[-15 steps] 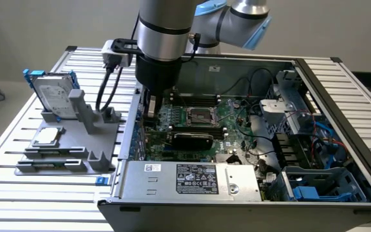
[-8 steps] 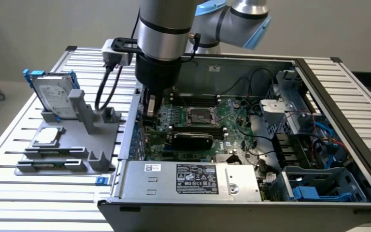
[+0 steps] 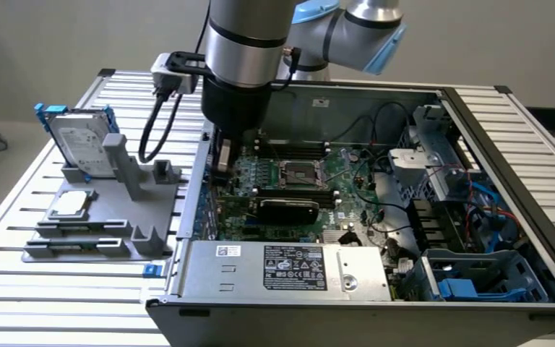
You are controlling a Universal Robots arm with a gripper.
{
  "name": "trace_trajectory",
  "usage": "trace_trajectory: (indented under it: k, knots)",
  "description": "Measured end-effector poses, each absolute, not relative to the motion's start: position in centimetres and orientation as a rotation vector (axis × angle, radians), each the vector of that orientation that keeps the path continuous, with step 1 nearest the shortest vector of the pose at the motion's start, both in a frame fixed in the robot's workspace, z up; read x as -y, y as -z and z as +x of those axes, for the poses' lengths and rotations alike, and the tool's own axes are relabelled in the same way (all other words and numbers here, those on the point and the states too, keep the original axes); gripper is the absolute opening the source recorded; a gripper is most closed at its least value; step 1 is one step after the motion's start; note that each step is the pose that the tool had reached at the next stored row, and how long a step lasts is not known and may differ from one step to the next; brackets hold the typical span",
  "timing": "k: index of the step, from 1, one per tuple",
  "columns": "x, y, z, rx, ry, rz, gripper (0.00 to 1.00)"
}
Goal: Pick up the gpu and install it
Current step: 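Press down on the gpu until it lock into place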
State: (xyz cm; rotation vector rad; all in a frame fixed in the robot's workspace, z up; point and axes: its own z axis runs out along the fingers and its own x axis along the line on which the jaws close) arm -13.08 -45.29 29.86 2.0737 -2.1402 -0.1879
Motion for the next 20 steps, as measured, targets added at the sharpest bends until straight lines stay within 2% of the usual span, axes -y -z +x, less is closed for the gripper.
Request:
trace_trajectory:
  k: [20]
  knots:
    - [45.17, -29.93, -13.07, 2.164, 0.189, 2.031, 0.11]
